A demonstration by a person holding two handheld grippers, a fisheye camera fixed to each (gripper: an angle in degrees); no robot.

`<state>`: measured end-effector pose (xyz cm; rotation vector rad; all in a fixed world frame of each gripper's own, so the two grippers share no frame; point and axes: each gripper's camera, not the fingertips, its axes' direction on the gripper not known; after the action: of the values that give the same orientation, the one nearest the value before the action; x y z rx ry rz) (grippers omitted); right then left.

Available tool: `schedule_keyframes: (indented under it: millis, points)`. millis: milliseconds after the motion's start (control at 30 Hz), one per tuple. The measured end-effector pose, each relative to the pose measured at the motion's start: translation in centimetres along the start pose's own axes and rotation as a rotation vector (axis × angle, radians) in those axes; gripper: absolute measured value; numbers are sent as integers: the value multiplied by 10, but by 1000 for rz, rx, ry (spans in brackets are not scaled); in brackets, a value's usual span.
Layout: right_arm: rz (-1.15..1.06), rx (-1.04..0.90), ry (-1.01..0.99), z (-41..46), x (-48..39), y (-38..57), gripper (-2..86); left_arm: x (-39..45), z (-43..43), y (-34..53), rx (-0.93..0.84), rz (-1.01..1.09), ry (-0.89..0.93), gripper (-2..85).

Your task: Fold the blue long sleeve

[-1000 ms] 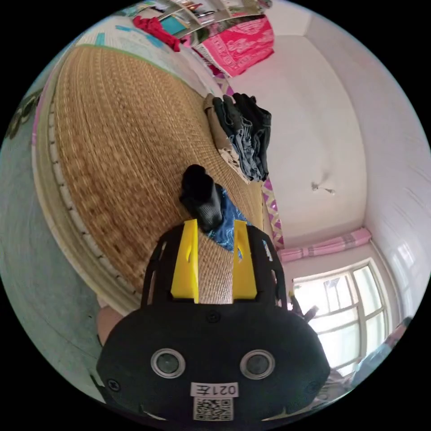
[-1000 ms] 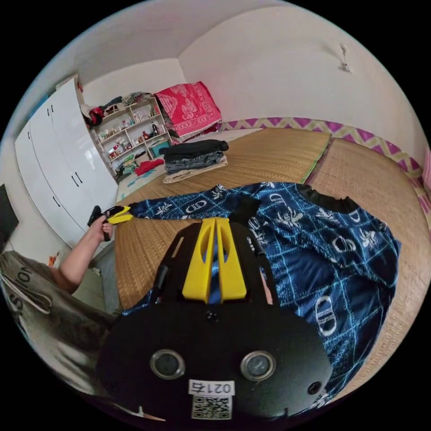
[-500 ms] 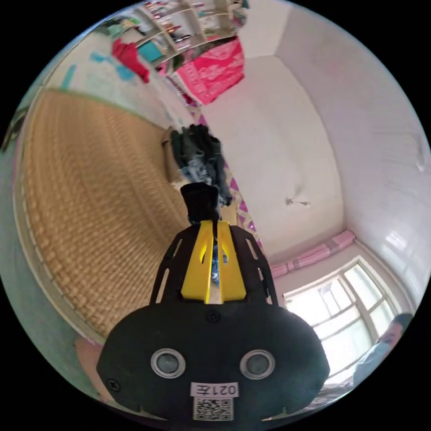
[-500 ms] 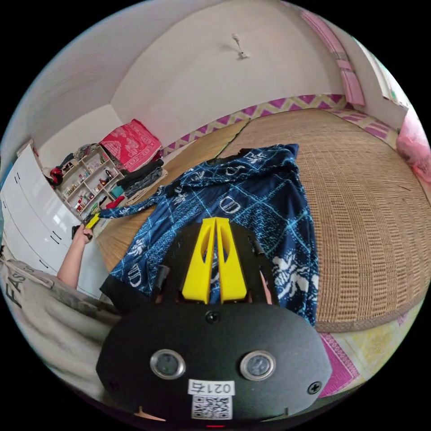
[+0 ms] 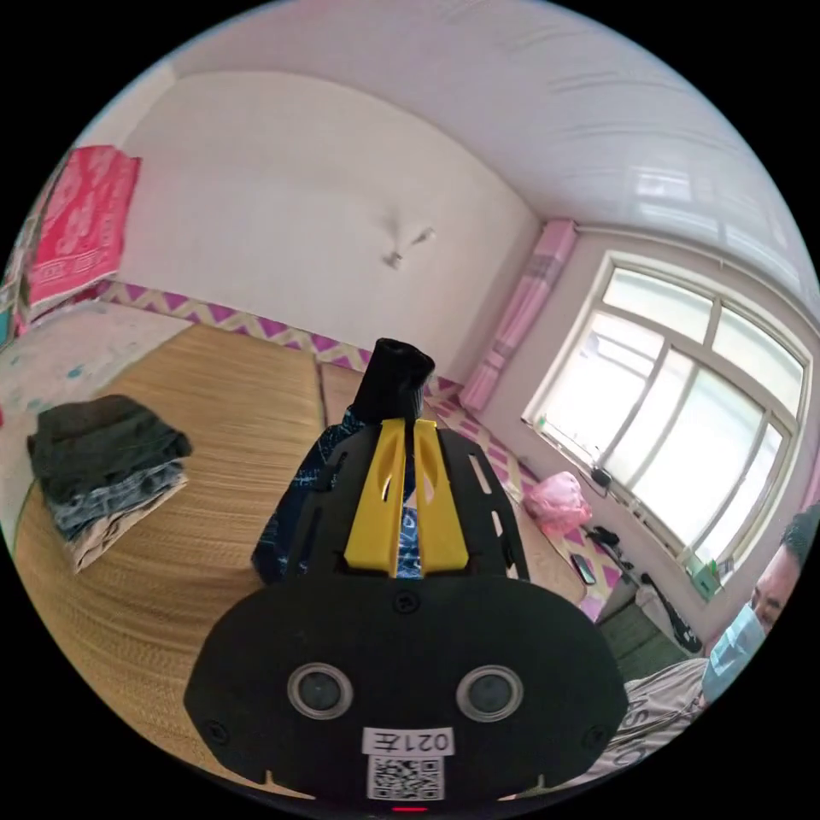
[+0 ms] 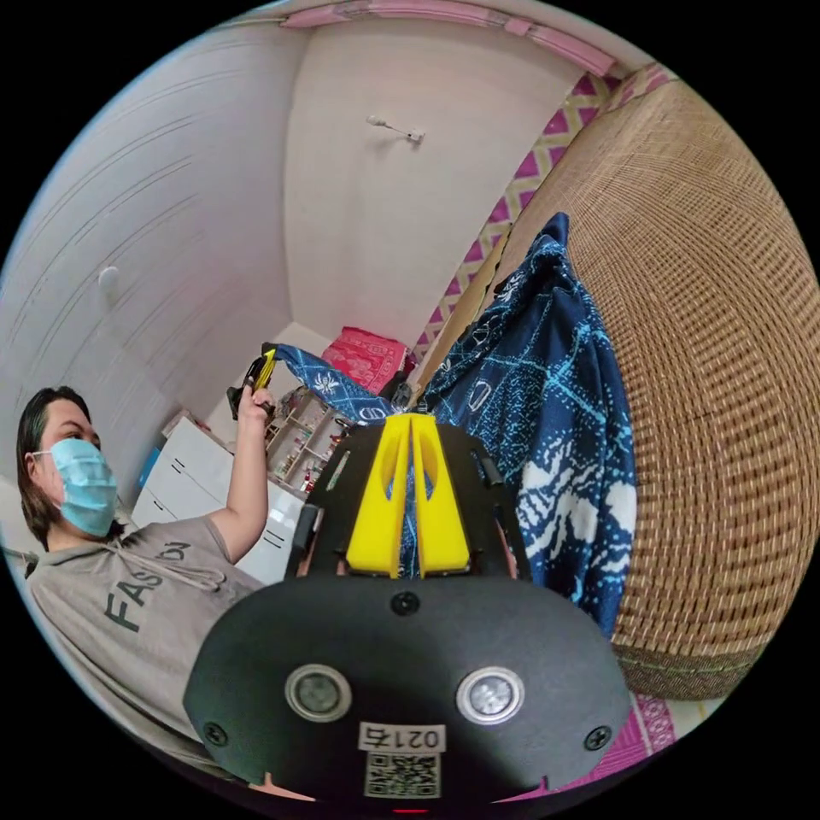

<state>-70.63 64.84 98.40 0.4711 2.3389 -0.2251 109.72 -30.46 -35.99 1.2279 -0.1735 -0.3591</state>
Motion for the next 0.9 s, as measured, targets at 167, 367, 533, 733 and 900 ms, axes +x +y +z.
schedule_keyframes:
  millis: [167,367,533,733,900]
  points:
    - [33,29,-96,-19,24,16,-7,82,189,-6,-175,52,92,-10]
    - [30,35,-129,-29,36,33,-7,133,407,49,-408,92,129,-9]
    - [31,62,-146,-35,43,47,-7,138,537,115,-597,91,196,-4]
    - [27,62,-133,-32,42,59,-7,134,640,187,-889,66,414,121]
    - [41,61,-127,-25,42,66,-7,93,606,180,-715,-160,863,157]
